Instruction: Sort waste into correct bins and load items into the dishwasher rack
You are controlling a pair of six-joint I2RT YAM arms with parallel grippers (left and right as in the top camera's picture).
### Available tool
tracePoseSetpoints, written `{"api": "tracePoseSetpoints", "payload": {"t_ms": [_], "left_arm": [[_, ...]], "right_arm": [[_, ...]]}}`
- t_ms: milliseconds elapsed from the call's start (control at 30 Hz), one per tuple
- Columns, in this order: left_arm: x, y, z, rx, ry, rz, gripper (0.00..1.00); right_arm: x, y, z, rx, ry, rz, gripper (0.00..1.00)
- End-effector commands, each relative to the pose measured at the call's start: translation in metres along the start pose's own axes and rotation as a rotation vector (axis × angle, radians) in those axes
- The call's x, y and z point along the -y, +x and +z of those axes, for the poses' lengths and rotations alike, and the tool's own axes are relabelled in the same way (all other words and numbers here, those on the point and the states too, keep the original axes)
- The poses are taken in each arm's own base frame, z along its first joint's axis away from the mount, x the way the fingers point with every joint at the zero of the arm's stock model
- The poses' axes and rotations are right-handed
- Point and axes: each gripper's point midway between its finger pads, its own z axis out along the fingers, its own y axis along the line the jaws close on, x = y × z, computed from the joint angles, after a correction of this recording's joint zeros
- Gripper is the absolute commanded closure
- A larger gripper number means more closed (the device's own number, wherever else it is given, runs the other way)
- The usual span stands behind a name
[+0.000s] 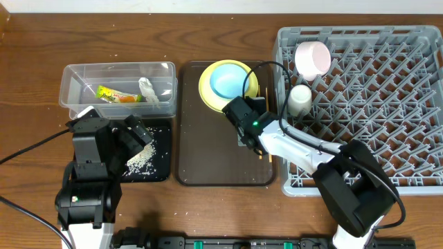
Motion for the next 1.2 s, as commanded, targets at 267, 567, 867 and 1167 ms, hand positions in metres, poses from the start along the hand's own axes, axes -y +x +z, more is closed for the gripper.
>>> {"api": "tracePoseSetpoints", "payload": {"t_ms": [267,567,867,1167], "left_arm": [[0.001,-0.007,-0.004,0.022,-0.001,-0.004,0.02],[0.001,-0.007,-0.004,0.022,-0.002,-0.004,0.02],[0.001,-0.007,-0.004,0.022,-0.001,-0.004,0.02],[0.001,-0.007,-0.004,0.022,-0.001,-0.004,0.02]], "right_arm": [[0.002,0.001,0.009,-0.045,-0.05,0.092,0.78],[0.0,0.007,0.013,-0.061,-0.069,0.093,0.81],[0.002,0.008,0.013,-0.064,-0.065,0.094,0.8],[0.013,0.014,0.017,-0.08,-0.028,0.161,0.8]]}}
